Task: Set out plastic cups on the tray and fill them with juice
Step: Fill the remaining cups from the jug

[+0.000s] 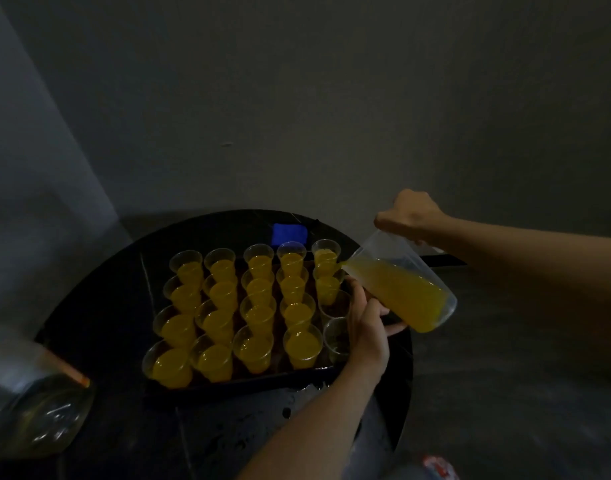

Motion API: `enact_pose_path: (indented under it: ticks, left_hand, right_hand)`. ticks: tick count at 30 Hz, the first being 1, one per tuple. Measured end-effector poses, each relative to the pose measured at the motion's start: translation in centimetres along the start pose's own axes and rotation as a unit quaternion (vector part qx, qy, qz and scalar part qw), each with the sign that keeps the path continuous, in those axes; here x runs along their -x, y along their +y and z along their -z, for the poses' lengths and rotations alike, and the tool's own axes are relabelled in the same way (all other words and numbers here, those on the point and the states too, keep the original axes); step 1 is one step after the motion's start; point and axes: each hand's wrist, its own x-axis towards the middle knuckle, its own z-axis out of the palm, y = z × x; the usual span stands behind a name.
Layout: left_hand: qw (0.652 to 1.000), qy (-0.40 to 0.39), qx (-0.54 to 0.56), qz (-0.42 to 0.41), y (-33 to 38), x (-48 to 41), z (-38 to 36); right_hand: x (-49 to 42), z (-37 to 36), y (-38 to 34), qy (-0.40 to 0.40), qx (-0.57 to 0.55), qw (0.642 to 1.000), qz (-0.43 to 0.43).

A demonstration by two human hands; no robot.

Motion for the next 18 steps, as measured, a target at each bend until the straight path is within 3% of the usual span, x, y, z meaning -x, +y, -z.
enact_pose_path:
  ticks: [18]
  left_hand:
    - [1.0,0.004,0.009,0.0,0.04,-0.26,0.31]
  right_hand:
    - [-0.43,-0.19,-0.52,-0.002,0.015,1.0,0.009]
